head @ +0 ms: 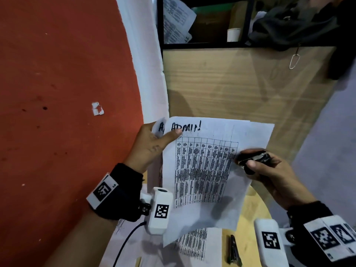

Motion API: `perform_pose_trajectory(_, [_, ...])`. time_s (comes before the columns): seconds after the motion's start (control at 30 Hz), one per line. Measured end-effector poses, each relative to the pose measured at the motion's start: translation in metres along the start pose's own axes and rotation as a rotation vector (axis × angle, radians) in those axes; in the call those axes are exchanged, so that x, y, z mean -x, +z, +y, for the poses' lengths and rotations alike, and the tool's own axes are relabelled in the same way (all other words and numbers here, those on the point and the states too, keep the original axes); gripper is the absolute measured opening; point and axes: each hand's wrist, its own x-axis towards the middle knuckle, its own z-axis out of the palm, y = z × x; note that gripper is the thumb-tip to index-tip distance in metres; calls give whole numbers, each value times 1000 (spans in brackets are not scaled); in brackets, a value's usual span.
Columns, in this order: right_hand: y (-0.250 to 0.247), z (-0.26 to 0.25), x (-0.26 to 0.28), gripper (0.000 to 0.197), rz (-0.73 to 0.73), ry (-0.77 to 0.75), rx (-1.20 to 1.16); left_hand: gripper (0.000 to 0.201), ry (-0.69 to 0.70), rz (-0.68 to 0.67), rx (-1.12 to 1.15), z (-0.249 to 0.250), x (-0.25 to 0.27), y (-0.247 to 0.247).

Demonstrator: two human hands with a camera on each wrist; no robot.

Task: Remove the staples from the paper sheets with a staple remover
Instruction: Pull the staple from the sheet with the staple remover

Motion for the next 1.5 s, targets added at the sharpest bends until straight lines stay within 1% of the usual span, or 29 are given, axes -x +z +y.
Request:
perform_pose_trajectory(0.07, [1,0,-1,68,19,-16,17,6,6,-27,-63,-4,0,-1])
perform_pose_trajectory(0.13, [3,-2,-2,66,31,-25,-1,12,4,-27,-105,-7,0,-4])
perform_pose_trajectory(0.2, [4,-2,-3,66,51,-31,-32,17,-16,-23,-80,-7,1,-8])
perform_pose_trajectory(0.3, [2,-1,-3,65,67,-35,-65,29,-34,-68,-50,-5,3,-11])
perform_pose_trajectory(0.37, [3,-1,-3,66,68,-35,-69,31,-35,-68,-55,-5,3,-13])
perform_pose_trajectory(0.43, [7,1,-4,68,132,-72,-70,30,-45,-74,-62,-4,3,-12])
perform_pose_trajectory(0.47, [8,2,-4,67,201,-137,-72,28,-46,-76,-54,-4,3,-12])
perform_pose_trajectory(0.53, [14,3,-3,59,362,-345,-5,24,-42,-75,-24,-2,5,-11])
perform_pose_trajectory(0.57, [21,0,-1,52,415,-474,87,24,-38,-73,-14,-1,6,-11])
perform_pose_trajectory(0.6, [29,-4,1,46,416,-600,223,24,-33,-76,-9,0,6,-11])
perform_pose_trajectory(0.63, [40,-8,1,44,372,-715,392,25,-29,-84,-7,1,5,-10])
perform_pose_trajectory(0.7, [62,-13,-4,44,206,-891,723,27,-28,-108,-3,6,5,-7])
perform_pose_trajectory(0.77, [81,-12,-14,45,50,-942,877,28,-17,-132,11,11,4,-5])
perform_pose_trajectory(0.83, [92,-9,-23,46,-14,-961,930,30,3,-144,14,16,4,-3])
perform_pose_trajectory(0.97, [98,-11,-31,45,-35,-1035,1028,29,26,-143,2,19,4,-4])
perform_pose_trajectory(1.07, [101,-15,-33,44,-55,-1074,1032,27,19,-147,2,19,4,-5])
perform_pose_trajectory(1.17, [101,-15,-33,45,-79,-1075,1057,28,4,-149,12,18,5,-6])
perform_pose_trajectory(1.3, [101,-15,-35,38,-93,-1091,1113,29,-10,-148,27,19,7,-5])
perform_pose_trajectory(1.4, [102,-16,-36,36,-104,-1110,1127,29,-8,-141,32,20,8,-5])
perform_pose_trajectory(1.5, [103,-16,-37,34,-124,-1114,1139,30,-1,-163,34,21,8,-7])
